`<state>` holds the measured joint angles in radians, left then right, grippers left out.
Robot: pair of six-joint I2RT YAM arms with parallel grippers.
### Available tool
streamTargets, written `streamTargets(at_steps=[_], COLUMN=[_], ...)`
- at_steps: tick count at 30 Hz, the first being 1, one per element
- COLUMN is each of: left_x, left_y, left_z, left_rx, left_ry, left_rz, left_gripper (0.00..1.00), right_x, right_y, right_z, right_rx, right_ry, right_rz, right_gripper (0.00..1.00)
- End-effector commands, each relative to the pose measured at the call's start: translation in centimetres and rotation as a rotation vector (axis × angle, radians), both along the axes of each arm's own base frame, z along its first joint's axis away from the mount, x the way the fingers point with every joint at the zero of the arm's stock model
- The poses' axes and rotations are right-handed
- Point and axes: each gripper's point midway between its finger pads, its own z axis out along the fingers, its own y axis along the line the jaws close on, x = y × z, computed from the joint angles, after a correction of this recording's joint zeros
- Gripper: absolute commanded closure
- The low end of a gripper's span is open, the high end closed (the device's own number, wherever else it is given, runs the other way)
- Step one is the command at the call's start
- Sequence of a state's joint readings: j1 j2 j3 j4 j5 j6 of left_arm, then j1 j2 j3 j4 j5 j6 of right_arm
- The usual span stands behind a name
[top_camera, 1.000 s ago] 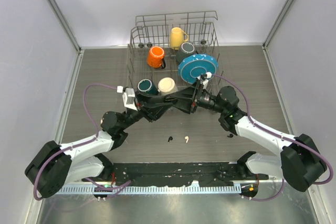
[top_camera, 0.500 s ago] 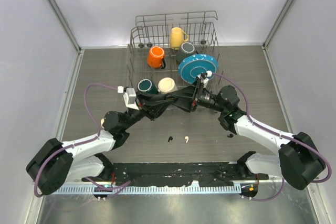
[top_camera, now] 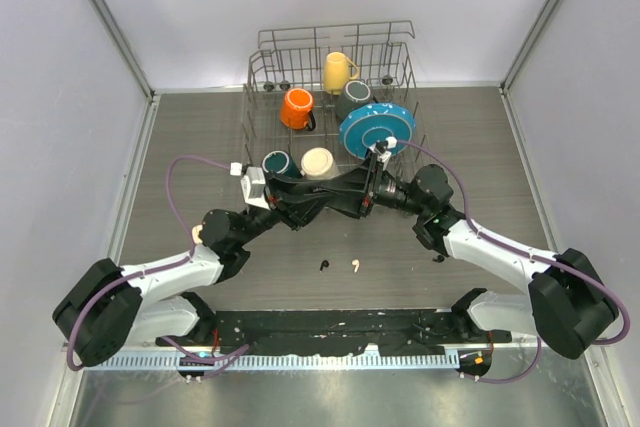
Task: Insert the wireless bluetooth earbuds into the charging case
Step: Pick up the charging case at the center of the board.
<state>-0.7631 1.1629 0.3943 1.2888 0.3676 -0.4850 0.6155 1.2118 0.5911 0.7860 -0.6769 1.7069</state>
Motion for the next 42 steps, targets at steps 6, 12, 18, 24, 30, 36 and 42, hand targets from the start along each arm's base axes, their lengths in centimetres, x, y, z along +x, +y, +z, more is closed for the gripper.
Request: streamTargets(at_steps=[6, 12, 18, 24, 30, 36, 42], left_x=[-2.9, -2.7, -2.5, -2.6, -2.5, -2.3, -1.7], left_y=[-0.6, 0.1, 0.4, 0.6, 1.0, 0.8, 0.7], left_z=[2.2, 1.7, 1.2, 1.1, 1.0, 1.0, 0.6], left_rx=[-0.007, 0.003, 0.032, 0.045, 0.042, 0.043, 0.043], left_ry=[-0.131, -0.133, -0.131, -0.131, -0.129, -0.123, -0.104], left_rz=[-0.103, -0.059, -0.031, -0.025, -0.004, -0.001, 0.015], left_gripper=[0.61, 0.59, 0.59, 0.59, 0.53, 0.5, 0.5], right_x=[0.3, 0.1, 0.0, 0.0, 0.0, -0.2, -0.2], right_y=[0.2, 0.1, 0.0, -0.1, -0.3, -0.3, -0.4], right_z=[2.0, 2.4, 2.7, 2.6, 2.9, 3.0, 3.3], right_rx=[0.063, 0.085, 0.092, 0.092, 0.101, 0.103, 0.112], right_ry=[-0.035, -0.032, -0.041, -0.041, -0.05, -0.06, -0.067], right_rz=[0.001, 0.012, 0.008, 0.002, -0.007, -0.005, -0.004], right_gripper=[0.99, 0.99, 0.99, 0.99, 0.99, 0.99, 0.99])
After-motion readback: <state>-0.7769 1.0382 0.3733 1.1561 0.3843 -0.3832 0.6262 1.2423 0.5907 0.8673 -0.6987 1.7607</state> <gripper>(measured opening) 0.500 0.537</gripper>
